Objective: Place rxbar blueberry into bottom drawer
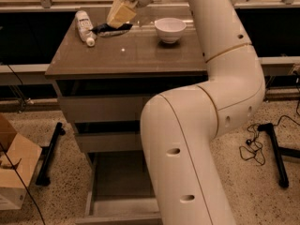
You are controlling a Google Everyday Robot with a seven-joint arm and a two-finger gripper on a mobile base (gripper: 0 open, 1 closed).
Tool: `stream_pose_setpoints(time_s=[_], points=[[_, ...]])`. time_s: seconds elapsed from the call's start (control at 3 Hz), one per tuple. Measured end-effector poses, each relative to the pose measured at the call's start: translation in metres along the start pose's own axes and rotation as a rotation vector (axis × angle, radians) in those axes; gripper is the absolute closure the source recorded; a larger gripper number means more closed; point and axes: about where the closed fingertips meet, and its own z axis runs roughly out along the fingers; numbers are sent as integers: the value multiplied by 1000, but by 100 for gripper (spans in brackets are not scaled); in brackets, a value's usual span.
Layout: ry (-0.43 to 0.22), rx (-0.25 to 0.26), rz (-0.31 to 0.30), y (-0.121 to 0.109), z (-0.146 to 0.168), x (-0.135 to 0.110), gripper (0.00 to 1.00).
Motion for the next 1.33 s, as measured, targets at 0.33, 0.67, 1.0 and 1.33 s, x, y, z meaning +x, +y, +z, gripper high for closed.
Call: stream_pose_setpoints(time_s=[0.33,0.67,1.0,1.33], points=[[-17,-84,53,17,9,15,100],[-19,-150,124,41,4,31,100],[-47,-116,166,68,-34,27,100],[-85,-16,178,101,-82,12,100]])
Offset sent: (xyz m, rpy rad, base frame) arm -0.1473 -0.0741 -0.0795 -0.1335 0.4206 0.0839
